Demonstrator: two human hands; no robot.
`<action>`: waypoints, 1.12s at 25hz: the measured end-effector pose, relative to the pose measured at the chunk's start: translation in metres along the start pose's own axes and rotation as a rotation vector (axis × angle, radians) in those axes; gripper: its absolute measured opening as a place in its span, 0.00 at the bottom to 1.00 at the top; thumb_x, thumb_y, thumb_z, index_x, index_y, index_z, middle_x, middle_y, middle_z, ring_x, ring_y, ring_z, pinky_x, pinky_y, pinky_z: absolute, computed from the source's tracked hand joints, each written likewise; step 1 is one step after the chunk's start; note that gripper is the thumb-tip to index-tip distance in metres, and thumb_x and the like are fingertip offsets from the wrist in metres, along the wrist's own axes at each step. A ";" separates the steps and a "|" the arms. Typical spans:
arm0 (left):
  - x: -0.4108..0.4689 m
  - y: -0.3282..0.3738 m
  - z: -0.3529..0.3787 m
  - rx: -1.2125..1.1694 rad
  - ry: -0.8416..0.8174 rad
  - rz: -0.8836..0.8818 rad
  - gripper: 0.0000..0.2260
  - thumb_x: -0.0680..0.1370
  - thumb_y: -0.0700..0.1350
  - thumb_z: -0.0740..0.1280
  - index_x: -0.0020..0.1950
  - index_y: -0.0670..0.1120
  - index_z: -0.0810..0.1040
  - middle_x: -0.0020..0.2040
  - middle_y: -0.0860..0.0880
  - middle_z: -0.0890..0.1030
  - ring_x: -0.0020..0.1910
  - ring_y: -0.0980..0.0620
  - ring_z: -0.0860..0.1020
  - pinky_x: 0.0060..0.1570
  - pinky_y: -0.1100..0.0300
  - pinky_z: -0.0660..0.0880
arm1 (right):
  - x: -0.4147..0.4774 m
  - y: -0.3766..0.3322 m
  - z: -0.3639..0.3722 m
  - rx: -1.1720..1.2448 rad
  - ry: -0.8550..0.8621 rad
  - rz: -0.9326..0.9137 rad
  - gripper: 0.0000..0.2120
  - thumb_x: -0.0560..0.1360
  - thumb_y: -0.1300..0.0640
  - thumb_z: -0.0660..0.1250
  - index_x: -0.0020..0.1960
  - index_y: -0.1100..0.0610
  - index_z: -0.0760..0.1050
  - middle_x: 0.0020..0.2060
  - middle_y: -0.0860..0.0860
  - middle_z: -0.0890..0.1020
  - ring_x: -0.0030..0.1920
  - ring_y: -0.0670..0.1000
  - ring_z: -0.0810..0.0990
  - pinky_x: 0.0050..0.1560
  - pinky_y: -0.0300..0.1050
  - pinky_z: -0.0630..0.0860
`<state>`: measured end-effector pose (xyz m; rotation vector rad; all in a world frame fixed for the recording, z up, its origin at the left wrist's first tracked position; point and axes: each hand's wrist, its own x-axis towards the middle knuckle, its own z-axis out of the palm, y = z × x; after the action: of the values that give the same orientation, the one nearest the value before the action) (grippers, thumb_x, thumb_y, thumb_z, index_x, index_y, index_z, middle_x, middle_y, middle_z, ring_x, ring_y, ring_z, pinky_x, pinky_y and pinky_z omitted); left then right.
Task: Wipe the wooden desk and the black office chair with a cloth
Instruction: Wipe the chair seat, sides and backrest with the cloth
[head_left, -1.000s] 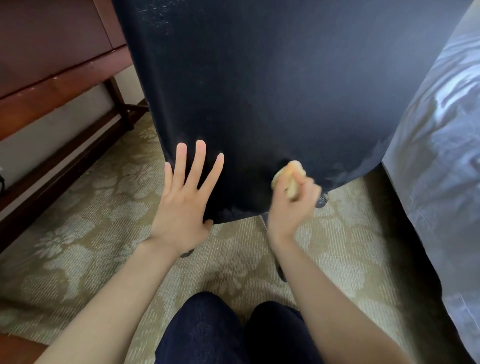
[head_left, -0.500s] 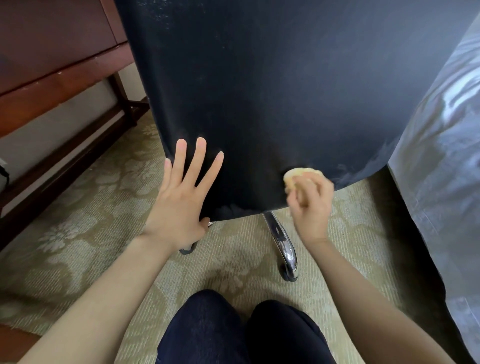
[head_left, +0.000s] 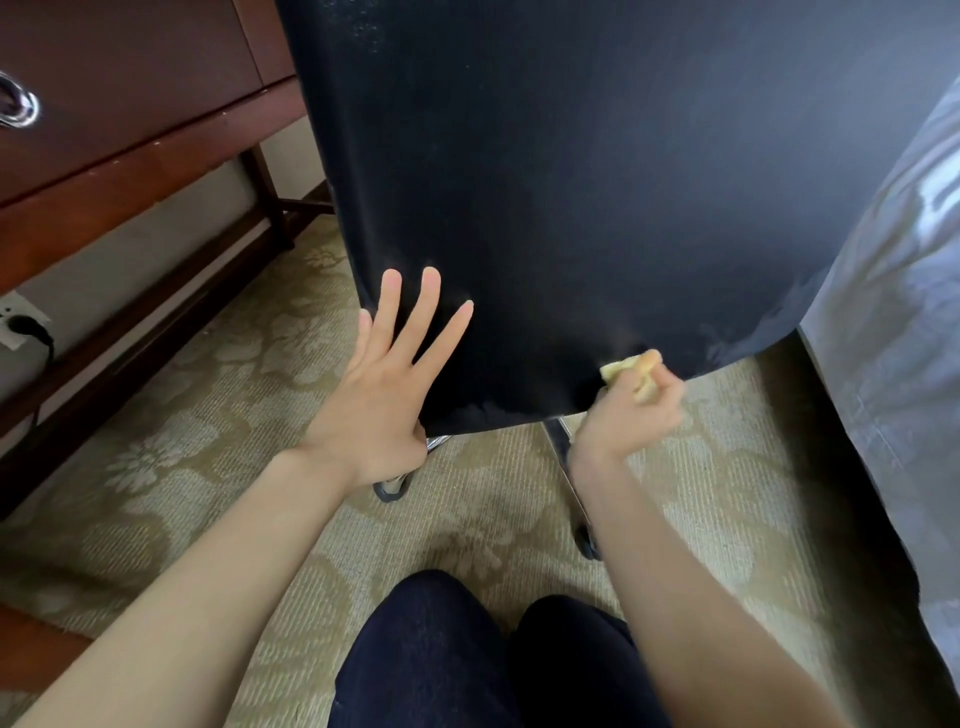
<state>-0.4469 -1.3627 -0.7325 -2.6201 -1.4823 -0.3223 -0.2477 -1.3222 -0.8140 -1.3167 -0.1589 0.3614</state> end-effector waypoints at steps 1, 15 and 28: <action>0.000 0.000 -0.001 -0.012 -0.009 0.004 0.50 0.64 0.29 0.65 0.76 0.52 0.38 0.76 0.49 0.32 0.69 0.46 0.22 0.64 0.47 0.31 | -0.021 0.005 -0.001 -0.025 -0.039 -0.106 0.06 0.75 0.59 0.65 0.49 0.61 0.75 0.49 0.59 0.75 0.47 0.43 0.75 0.46 0.29 0.73; 0.003 0.002 0.017 0.171 0.128 -0.114 0.37 0.76 0.51 0.64 0.76 0.55 0.42 0.75 0.50 0.34 0.72 0.47 0.29 0.72 0.44 0.41 | -0.030 0.055 -0.013 -0.415 -1.003 -1.751 0.08 0.72 0.61 0.70 0.48 0.50 0.82 0.48 0.48 0.79 0.54 0.51 0.73 0.52 0.47 0.68; 0.003 -0.044 0.023 0.393 0.207 -0.149 0.27 0.79 0.55 0.55 0.77 0.49 0.58 0.77 0.41 0.56 0.75 0.36 0.52 0.68 0.35 0.55 | 0.113 -0.005 -0.049 -0.567 -0.556 -0.966 0.11 0.69 0.64 0.69 0.51 0.60 0.78 0.51 0.58 0.74 0.55 0.57 0.70 0.58 0.36 0.62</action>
<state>-0.4800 -1.3328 -0.7542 -2.1128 -1.4959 -0.2735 -0.1262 -1.3289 -0.8311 -1.4885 -1.3880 -0.1809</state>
